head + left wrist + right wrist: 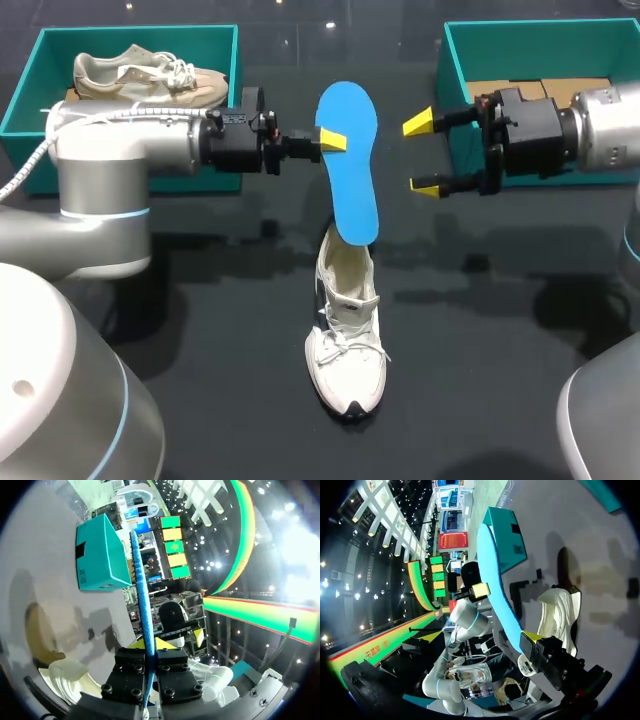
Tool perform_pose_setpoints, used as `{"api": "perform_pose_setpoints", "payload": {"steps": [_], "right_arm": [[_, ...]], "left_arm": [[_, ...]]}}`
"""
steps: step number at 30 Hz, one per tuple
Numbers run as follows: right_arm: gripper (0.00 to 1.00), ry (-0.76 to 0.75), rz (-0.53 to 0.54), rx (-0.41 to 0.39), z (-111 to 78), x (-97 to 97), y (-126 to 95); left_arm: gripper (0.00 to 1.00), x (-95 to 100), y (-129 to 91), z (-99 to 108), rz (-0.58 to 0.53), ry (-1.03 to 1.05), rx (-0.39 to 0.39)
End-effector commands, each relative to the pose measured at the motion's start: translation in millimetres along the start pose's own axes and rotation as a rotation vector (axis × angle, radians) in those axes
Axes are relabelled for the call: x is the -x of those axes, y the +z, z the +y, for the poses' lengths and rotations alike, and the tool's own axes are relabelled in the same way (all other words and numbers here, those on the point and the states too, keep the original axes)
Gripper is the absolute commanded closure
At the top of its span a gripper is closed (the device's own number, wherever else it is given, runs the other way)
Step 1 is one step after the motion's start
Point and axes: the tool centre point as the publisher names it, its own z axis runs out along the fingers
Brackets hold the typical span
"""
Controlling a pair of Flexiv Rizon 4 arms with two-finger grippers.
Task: Take the shoe out of the shoebox, open the shoe tongue, remove and reinsert the insole, then place the shoe into the shoebox
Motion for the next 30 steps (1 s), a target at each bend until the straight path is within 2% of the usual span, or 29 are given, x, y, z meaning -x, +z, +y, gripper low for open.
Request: {"api": "perform_pose_setpoints", "payload": {"steps": [1, 4, 7, 16, 18, 21, 22, 23, 24, 25, 30], "right_arm": [[0.0, -0.006, 0.012, -0.013, 6.1, 2.0, 6], [0.0, -0.012, 0.021, -0.018, 6.6, 2.2, 7], [0.0, -0.014, 0.026, -0.024, 6.5, 2.4, 9], [0.0, -0.018, 0.036, -0.041, 6.0, 2.5, 10], [0.0, -0.018, 0.036, -0.041, 6.0, 2.5, 10], [0.0, -0.018, 0.036, -0.041, 6.0, 2.5, 10], [0.0, -0.018, 0.036, -0.041, 6.0, 2.5, 10], [0.0, -0.018, 0.036, -0.041, 6.0, 2.5, 10], [0.0, -0.018, 0.036, -0.041, 6.0, 2.5, 10], [0.0, -0.018, 0.036, -0.041, 6.0, 2.5, 10], [0.0, -0.018, 0.036, -0.041, 6.0, 2.5, 10]], "left_arm": [[1.0, -7.0, -14, -2, 0.018, 0.114, -0.026], [1.0, -14.2, -18, -8, 0.034, 0.229, -0.04], [1.0, -21.5, -21, -13, 0.037, 0.495, -0.129], [1.0, -21.5, -21, -13, 0.037, 0.495, -0.129], [1.0, -24.9, -19, -14, 0.04, 0.627, -0.13], [1.0, -30.6, -18, -22, 0.061, 0.777, -0.079], [1.0, -32.2, -16, -23, 0.075, 0.85, -0.03], [1.0, -34.2, -14, -23, 0.074, 0.962, 0.003], [1.0, -35.2, -12, -25, 0.045, 1.078, 0.0], [1.0, -35.0, -12, -25, 0.05, 1.235, 0.043], [1.0, -35.0, -12, -25, 0.05, 1.235, 0.043]]}}
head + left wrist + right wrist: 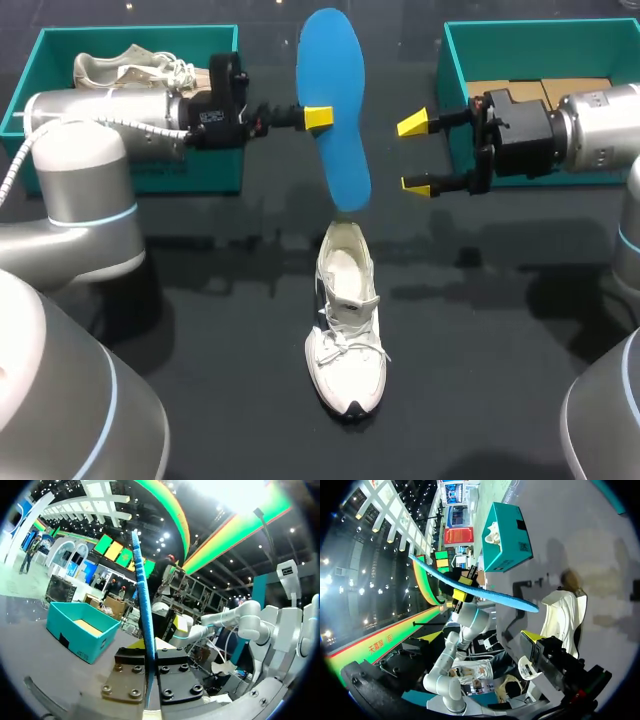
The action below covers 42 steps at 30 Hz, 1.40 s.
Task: Take the shoe out of the shoebox, open the shoe tongue, remove and reinsert the insole, then place the shoe into the shoebox
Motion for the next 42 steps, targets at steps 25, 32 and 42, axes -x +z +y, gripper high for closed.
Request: {"api": "perform_pose_setpoints", "payload": {"steps": [25, 32, 42], "right_arm": [[0.0, 0.001, -0.002, 0.0, 0.6, 0.2, 1], [0.0, 0.001, -0.002, 0.0, 0.6, 0.2, 1], [0.0, 0.001, -0.002, 0.0, 0.6, 0.2, 1]], "left_arm": [[1.0, -8.4, -6, 10, -0.008, 1.12, 0.025], [1.0, -2.8, -8, 12, -0.035, 1.111, 0.002], [1.0, -22.4, 1, 13, 0.007, 1.292, 0.016]]}}
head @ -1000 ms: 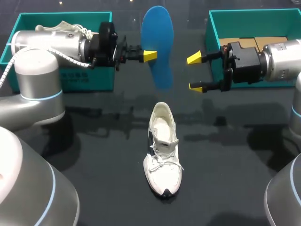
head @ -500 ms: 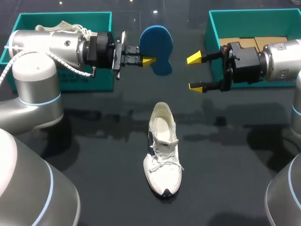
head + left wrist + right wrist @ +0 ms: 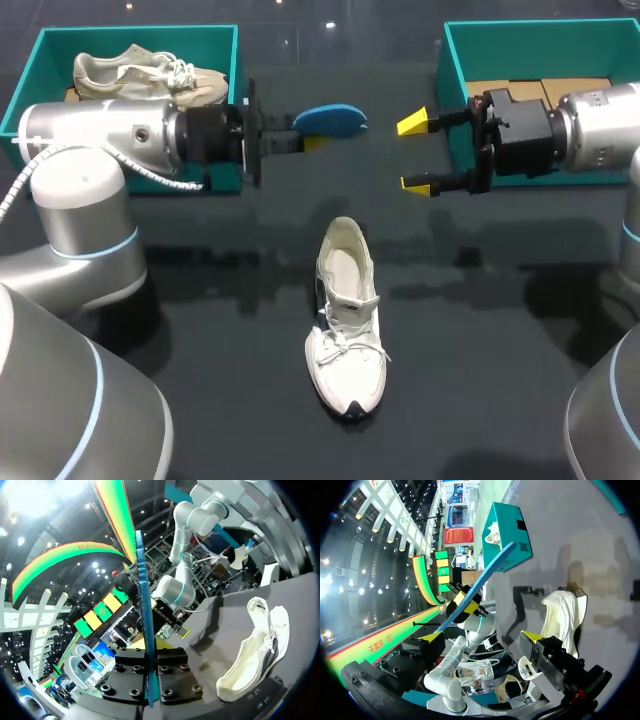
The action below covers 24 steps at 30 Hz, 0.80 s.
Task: Take the shoe out of the shoebox, open the shoe tongue, remove and reinsert the insole, then place the shoe into the shoebox
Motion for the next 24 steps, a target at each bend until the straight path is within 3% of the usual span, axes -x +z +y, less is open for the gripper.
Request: {"api": "perform_pose_setpoints", "payload": {"steps": [1, 8, 23, 24], "right_arm": [[0.0, 0.001, -0.001, 0.001, -0.2, 0.2, 1], [0.0, 0.001, -0.001, 0.001, -0.2, 0.2, 1], [0.0, 0.001, -0.001, 0.001, -0.2, 0.2, 1], [0.0, 0.001, -0.001, 0.001, -0.2, 0.2, 1]], "left_arm": [[1.0, -4.0, 1, -9, 0.002, 0.077, 0.016], [1.0, -4.5, -8, -22, 0.044, 0.291, 0.145], [1.0, -4.5, -8, -22, 0.044, 0.291, 0.145], [1.0, 1.3, -6, -22, 0.049, 0.311, 0.106]]}}
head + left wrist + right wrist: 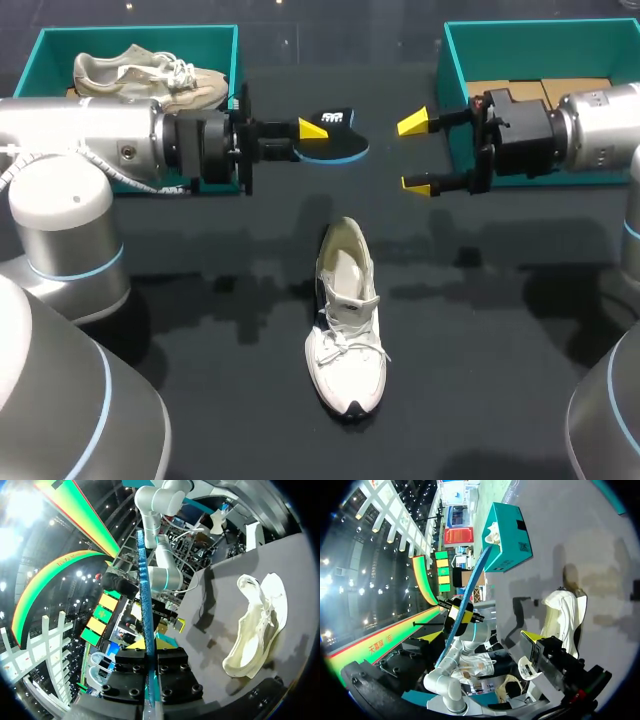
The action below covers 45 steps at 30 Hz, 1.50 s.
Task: Take the shoe out of the shoebox, open the shoe tongue, remove and reinsert the insole, then place the shoe into the shoebox
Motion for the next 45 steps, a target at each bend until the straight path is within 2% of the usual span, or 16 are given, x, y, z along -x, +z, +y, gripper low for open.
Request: {"api": "perform_pose_setpoints", "payload": {"steps": [1, 3, 9, 18, 24, 31, 33, 34, 35, 43, 45], "right_arm": [[0.0, 0.0, -0.002, 0.001, -0.1, 0.4, 1], [0.0, 0.0, -0.002, 0.001, -0.1, 0.4, 1], [0.0, 0.0, -0.002, 0.001, -0.1, 0.4, 1], [0.0, 0.0, -0.002, 0.001, -0.1, 0.4, 1], [0.0, 0.004, 0.018, 0.012, 3.8, 0.5, 1], [0.0, -0.032, 0.035, 0.001, -1.3, 0.3, 17], [0.0, -0.025, 0.028, 0.026, -2.8, 1.8, 24], [0.0, -0.008, 0.015, 0.031, -2.3, 3.2, 25], [0.0, -0.008, 0.015, 0.031, -2.3, 3.2, 25], [0.0, -0.008, 0.015, 0.031, -2.3, 3.2, 25], [0.0, -0.014, 0.016, 0.01, 1.9, 1.6, 29]], "left_arm": [[1.0, 9.4, 4, 3, 0.008, 0.069, -0.009], [1.0, 14.9, 2, 7, 0.0, 0.118, -0.011], [1.0, 26.2, -12, 9, 0.047, 0.397, 0.094], [1.0, 26.2, -12, 9, 0.047, 0.397, 0.094], [1.0, 16.5, 1, 26, 0.005, 0.411, 0.124], [1.0, 12.2, 18, 37, 0.001, 0.438, 0.143], [1.0, 11.3, 23, 39, 0.014, 0.442, 0.131], [1.0, 11.7, 24, 41, 0.016, 0.467, 0.15], [1.0, 11.9, 25, 42, 0.028, 0.5, 0.19], [1.0, 11.9, 25, 42, 0.028, 0.5, 0.19], [1.0, 7.0, 31, 44, 0.03, 0.507, 0.189]]}}
